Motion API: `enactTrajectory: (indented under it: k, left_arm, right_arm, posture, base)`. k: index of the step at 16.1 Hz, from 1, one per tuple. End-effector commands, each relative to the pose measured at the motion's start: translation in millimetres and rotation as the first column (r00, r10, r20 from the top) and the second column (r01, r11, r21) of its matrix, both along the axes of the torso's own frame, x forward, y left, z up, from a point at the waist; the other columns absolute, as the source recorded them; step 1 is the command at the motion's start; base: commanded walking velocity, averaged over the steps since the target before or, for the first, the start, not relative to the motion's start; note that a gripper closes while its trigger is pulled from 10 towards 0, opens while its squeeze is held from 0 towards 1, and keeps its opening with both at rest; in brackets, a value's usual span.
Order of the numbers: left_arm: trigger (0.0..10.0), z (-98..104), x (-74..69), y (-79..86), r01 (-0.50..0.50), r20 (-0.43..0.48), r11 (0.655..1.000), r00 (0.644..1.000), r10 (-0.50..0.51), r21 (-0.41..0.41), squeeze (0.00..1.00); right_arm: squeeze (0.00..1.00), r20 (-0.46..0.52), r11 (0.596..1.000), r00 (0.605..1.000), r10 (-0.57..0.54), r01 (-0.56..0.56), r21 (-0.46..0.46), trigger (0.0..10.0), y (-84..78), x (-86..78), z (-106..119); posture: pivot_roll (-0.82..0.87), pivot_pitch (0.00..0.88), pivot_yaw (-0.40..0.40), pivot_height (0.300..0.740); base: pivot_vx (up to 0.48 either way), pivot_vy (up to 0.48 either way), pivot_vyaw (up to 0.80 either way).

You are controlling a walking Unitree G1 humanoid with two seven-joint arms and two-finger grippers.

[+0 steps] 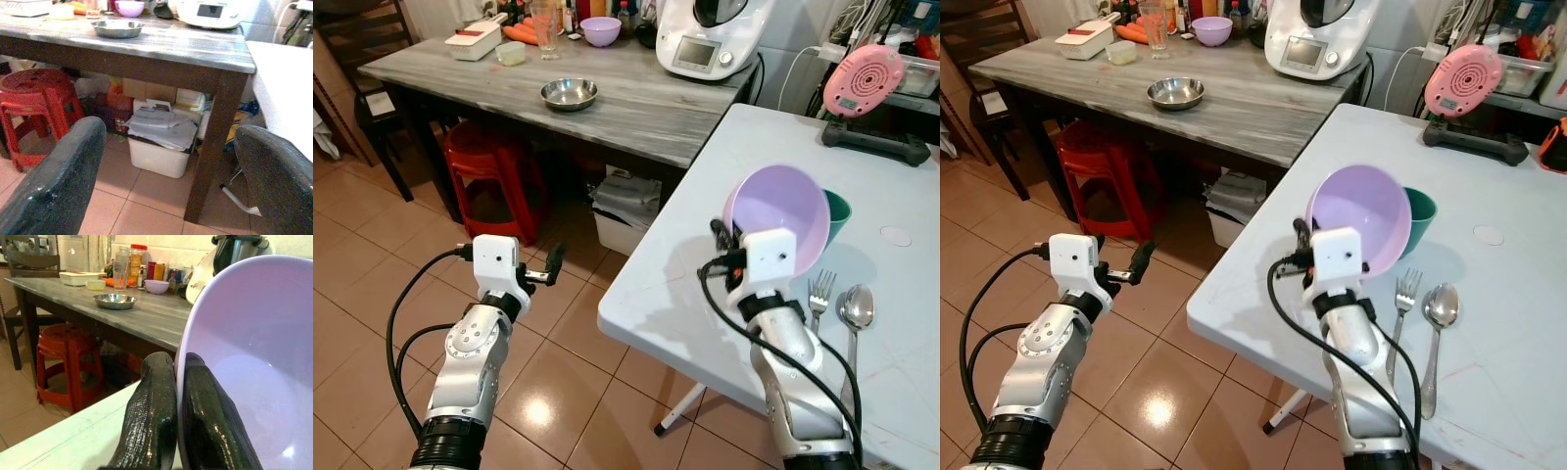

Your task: Setting the table

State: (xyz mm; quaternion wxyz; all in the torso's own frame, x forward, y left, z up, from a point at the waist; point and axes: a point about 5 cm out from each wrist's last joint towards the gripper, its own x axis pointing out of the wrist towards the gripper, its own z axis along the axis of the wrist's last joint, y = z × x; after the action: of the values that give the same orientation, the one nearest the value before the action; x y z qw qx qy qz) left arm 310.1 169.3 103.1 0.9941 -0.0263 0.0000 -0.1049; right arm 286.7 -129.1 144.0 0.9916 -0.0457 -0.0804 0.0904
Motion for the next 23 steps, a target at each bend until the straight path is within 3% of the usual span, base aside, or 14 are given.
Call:
enactTrajectory:
  k: [1,23]
  left_arm:
    - [10.0,2.2,2.4,-1.6,0.016,0.010,1.000,1.000,-0.016,0.012,0.00]
    - [10.0,-2.8,-0.9,-3.4,0.046,0.022,0.999,0.999,-0.046,0.015,0.00]
  right_arm:
    - [0.00,0.023,1.000,0.999,-0.025,0.025,0.013,10.0,-1.5,0.0,7.8]
    - [0.00,0.042,1.000,0.999,-0.001,0.000,0.024,10.0,3.7,1.3,18.5]
  posture:
    - [0.02,0.000,0.041,0.740]
    - [0.02,0.000,0.029,0.740]
  base:
    - [0.000,0.000,-0.60]
    - [0.000,0.433,-0.49]
